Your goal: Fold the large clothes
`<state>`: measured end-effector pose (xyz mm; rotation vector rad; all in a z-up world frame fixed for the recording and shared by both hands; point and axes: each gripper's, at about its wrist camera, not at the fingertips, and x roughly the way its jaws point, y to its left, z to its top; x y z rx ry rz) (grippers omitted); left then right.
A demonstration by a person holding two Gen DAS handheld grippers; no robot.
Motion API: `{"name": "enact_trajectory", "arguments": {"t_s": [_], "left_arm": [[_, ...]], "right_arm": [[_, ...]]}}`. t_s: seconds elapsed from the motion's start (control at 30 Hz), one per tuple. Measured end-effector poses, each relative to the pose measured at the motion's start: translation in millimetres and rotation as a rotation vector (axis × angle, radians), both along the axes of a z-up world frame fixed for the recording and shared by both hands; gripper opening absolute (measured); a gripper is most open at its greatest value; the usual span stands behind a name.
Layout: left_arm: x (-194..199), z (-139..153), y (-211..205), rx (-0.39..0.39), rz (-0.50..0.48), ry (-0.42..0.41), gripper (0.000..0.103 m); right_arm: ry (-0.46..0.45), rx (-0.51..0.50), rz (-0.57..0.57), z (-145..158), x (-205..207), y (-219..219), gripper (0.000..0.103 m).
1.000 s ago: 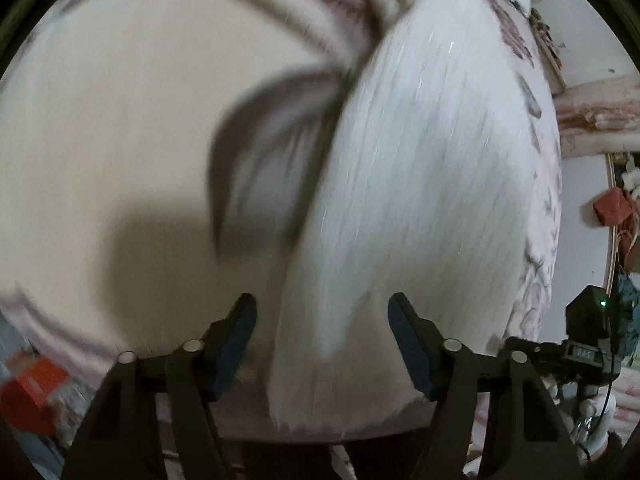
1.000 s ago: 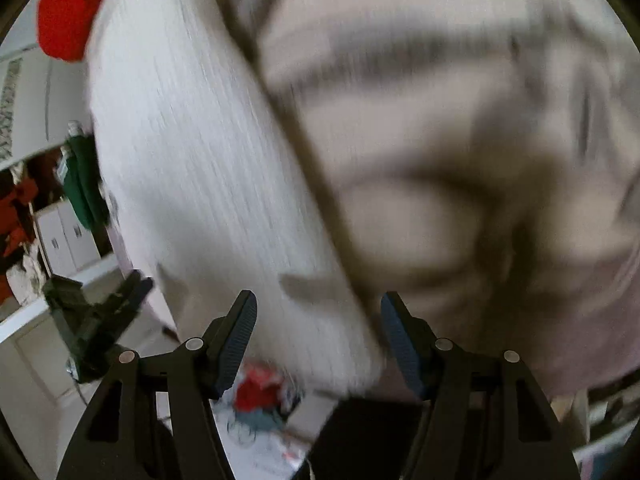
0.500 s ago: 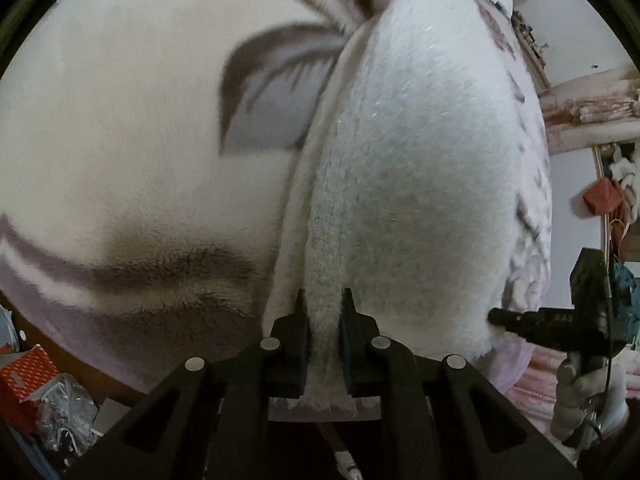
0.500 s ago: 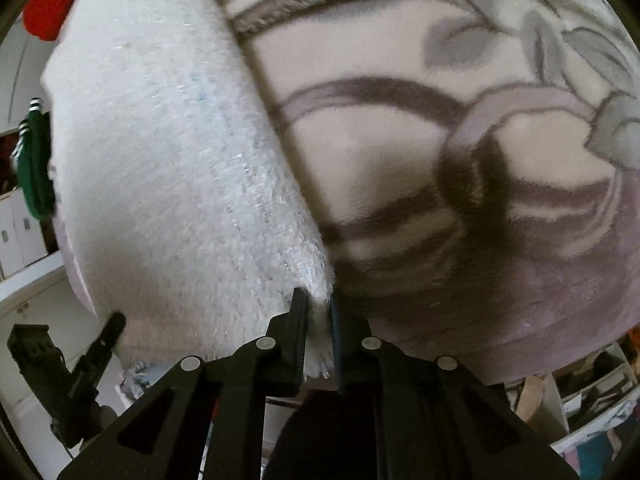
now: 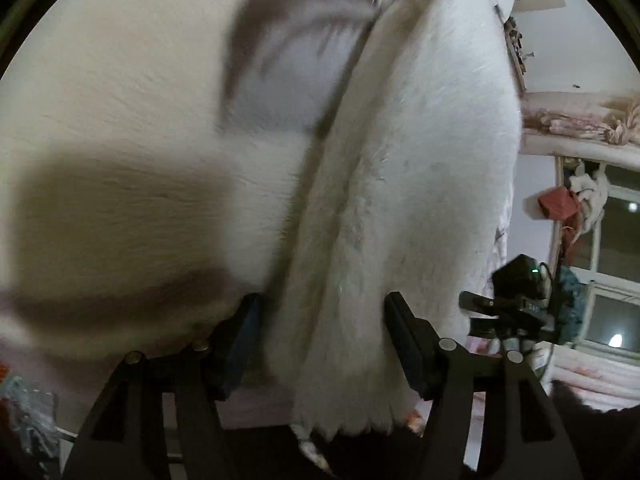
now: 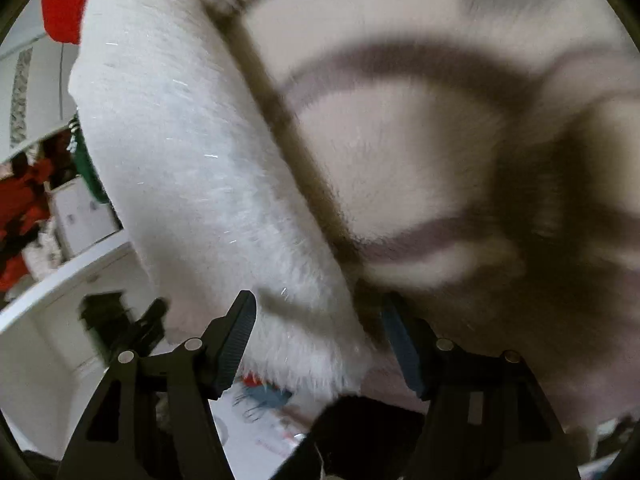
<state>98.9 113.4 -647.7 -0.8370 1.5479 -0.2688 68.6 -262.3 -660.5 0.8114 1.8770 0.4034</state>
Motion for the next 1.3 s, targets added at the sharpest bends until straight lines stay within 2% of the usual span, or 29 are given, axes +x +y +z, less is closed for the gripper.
{"name": "enact_trajectory", "arguments": {"t_s": [0.1, 0.13, 0.17, 0.2, 0.23, 0.27, 0.33, 0.43, 0.53, 0.63, 0.7, 0.77, 0.87, 0.97, 1.07, 1.13, 1.3], "left_arm": [[4, 5, -9, 0.006, 0.012, -0.047, 0.061], [3, 10, -12, 0.022, 0.008, -0.065, 0.051], [1, 14, -15, 0.023, 0.006, -0.074, 0.032], [0, 18, -16, 0.018, 0.020, -0.072, 0.020], [0, 24, -16, 0.018, 0.038, -0.073, 0.016], [0, 30, -17, 0.013, 0.054, -0.073, 0.015], [2, 49, -19, -0.021, 0.091, -0.094, 0.014], [18, 98, -21, -0.054, 0.112, -0.179, 0.013], [49, 150, -18, -0.076, 0.137, -0.299, 0.013], [91, 182, -17, -0.127, 0.184, -0.388, 0.013], [124, 190, -16, -0.141, 0.209, -0.433, 0.013], [148, 186, 3, -0.142, 0.222, -0.460, 0.013], [204, 171, -3, -0.135, 0.254, -0.467, 0.013], [254, 144, 8, -0.120, 0.290, -0.443, 0.013], [292, 118, 18, -0.096, 0.314, -0.398, 0.013], [324, 90, 26, -0.097, 0.344, -0.341, 0.013], [362, 32, 39, -0.109, 0.406, -0.209, 0.014]], "right_arm": [[0.009, 0.107, -0.055, -20, -4, 10, 0.071], [-0.004, 0.120, -0.063, -20, -5, 12, 0.071], [-0.018, 0.118, -0.068, -19, -5, 15, 0.070], [-0.027, 0.117, -0.074, -15, -9, 16, 0.066], [-0.043, 0.121, -0.079, -11, -15, 22, 0.042], [-0.048, 0.130, -0.082, -8, -17, 26, 0.031], [-0.040, 0.158, -0.127, 6, -25, 25, 0.022], [-0.032, 0.201, -0.165, 34, -29, 30, 0.020], [-0.057, 0.245, -0.206, 81, -21, 35, 0.019], [-0.105, 0.292, -0.260, 125, 9, 26, 0.018], [-0.159, 0.322, -0.289, 152, 39, 15, 0.018], [-0.213, 0.345, -0.310, 173, 73, 15, 0.018], [-0.285, 0.350, -0.339, 189, 150, 13, 0.018], [-0.315, 0.334, -0.321, 173, 223, 15, 0.018], [-0.281, 0.317, -0.325, 144, 295, 32, 0.018], [-0.248, 0.310, -0.333, 125, 329, 42, 0.017], [-0.215, 0.248, -0.323, 73, 401, 57, 0.017]]}}
